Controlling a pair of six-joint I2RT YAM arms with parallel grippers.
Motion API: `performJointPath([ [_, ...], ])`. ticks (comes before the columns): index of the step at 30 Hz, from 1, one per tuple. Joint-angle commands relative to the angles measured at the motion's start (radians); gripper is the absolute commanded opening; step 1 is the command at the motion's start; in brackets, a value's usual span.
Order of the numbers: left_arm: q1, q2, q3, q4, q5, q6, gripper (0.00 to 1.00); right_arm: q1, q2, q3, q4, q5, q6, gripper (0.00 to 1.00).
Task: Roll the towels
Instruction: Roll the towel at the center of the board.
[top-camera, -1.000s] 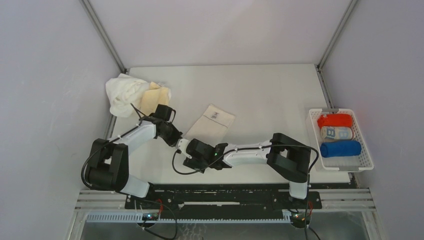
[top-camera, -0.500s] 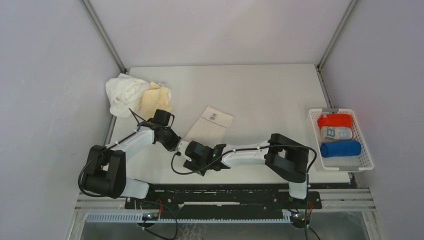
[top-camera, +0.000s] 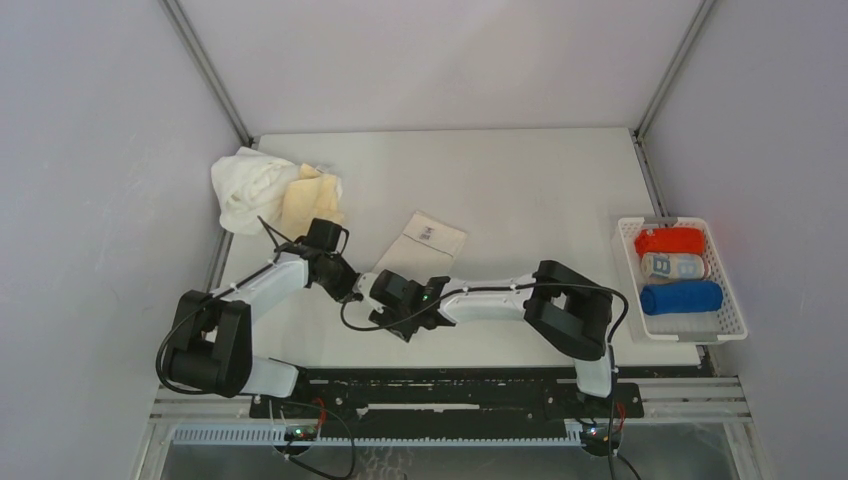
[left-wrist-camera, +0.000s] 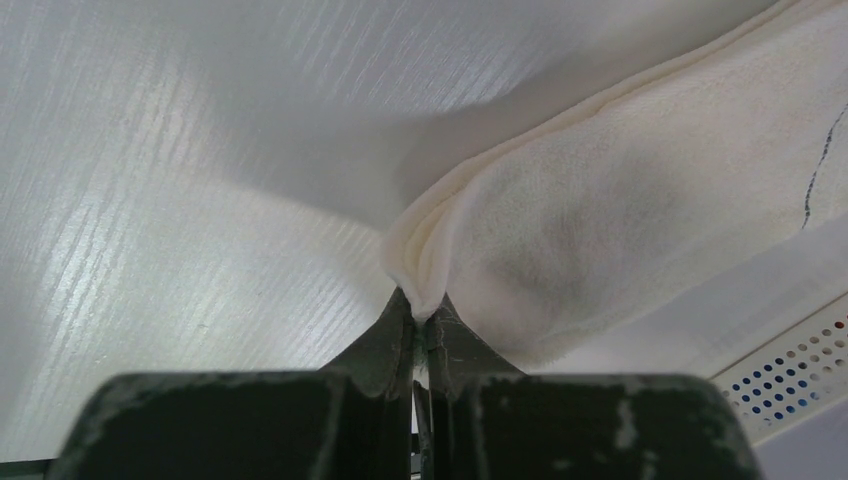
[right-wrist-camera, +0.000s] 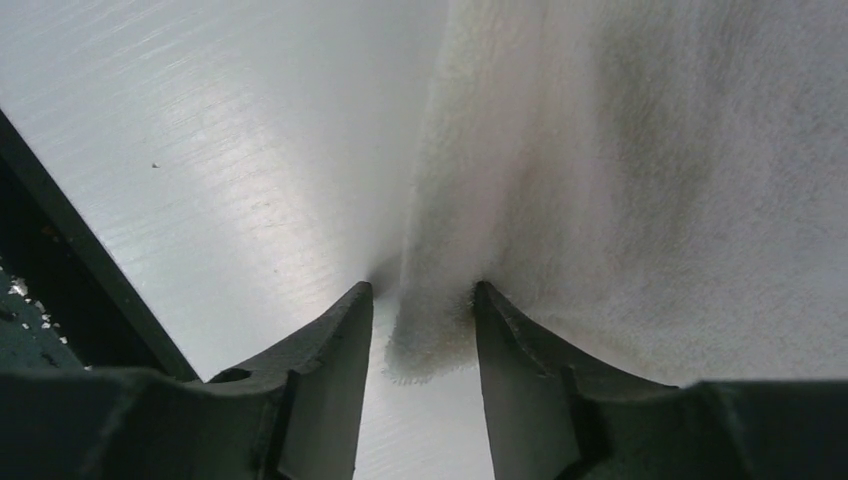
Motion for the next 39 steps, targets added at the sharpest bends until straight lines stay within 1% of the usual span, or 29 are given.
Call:
performJointPath([
  [1,-0.001,-0.001,0.047,-0.017,-0.019,0.019,0.03,-0.012,0.048,0.014,-0.083,-0.068,0.021,0.39],
  [3,-0.002,0.006,0.058,-0.019,-0.021,0.022,0.02,-0.022,0.044,0.014,-0.089,-0.115,0.028,0.35],
  [6,-0.002,0.025,0.082,-0.028,-0.022,0.029,0.03,-0.06,0.027,0.012,-0.079,-0.235,0.047,0.27],
  [12,-0.001,0.055,0.101,-0.034,-0.024,0.041,0.04,-0.192,-0.026,-0.024,0.018,-0.557,0.098,0.16],
  [15,0.0,0.066,0.106,-0.035,-0.027,0.044,0.04,-0.26,-0.018,-0.029,0.059,-0.747,0.142,0.12],
  [18,0.0,0.083,0.116,-0.035,-0.031,0.049,0.05,-0.326,0.019,-0.039,0.125,-0.911,0.222,0.08],
  [19,0.0,0.091,0.12,-0.033,-0.033,0.05,0.06,-0.344,0.033,-0.044,0.151,-0.957,0.253,0.05],
  [23,0.001,0.118,0.139,-0.026,-0.032,0.054,0.11,-0.411,0.097,-0.073,0.291,-1.087,0.392,0.0],
  [24,0.002,0.119,0.143,-0.025,-0.035,0.052,0.18,-0.422,0.113,-0.075,0.317,-1.104,0.42,0.0],
  [26,0.007,0.11,0.146,-0.017,-0.041,0.049,0.31,-0.444,0.147,-0.075,0.343,-1.122,0.454,0.0],
  [28,0.018,0.084,0.15,-0.015,-0.051,0.049,0.42,-0.463,0.177,-0.075,0.356,-1.141,0.475,0.0],
  [31,0.039,0.036,0.141,-0.014,-0.065,0.048,0.53,-0.486,0.234,-0.076,0.367,-1.156,0.501,0.0],
  [34,0.047,-0.032,0.109,-0.004,-0.075,0.046,0.63,-0.499,0.275,-0.09,0.414,-1.163,0.553,0.0],
  [39,0.053,-0.188,-0.021,0.05,-0.083,0.031,0.82,-0.511,0.3,-0.094,0.445,-1.159,0.596,0.0],
])
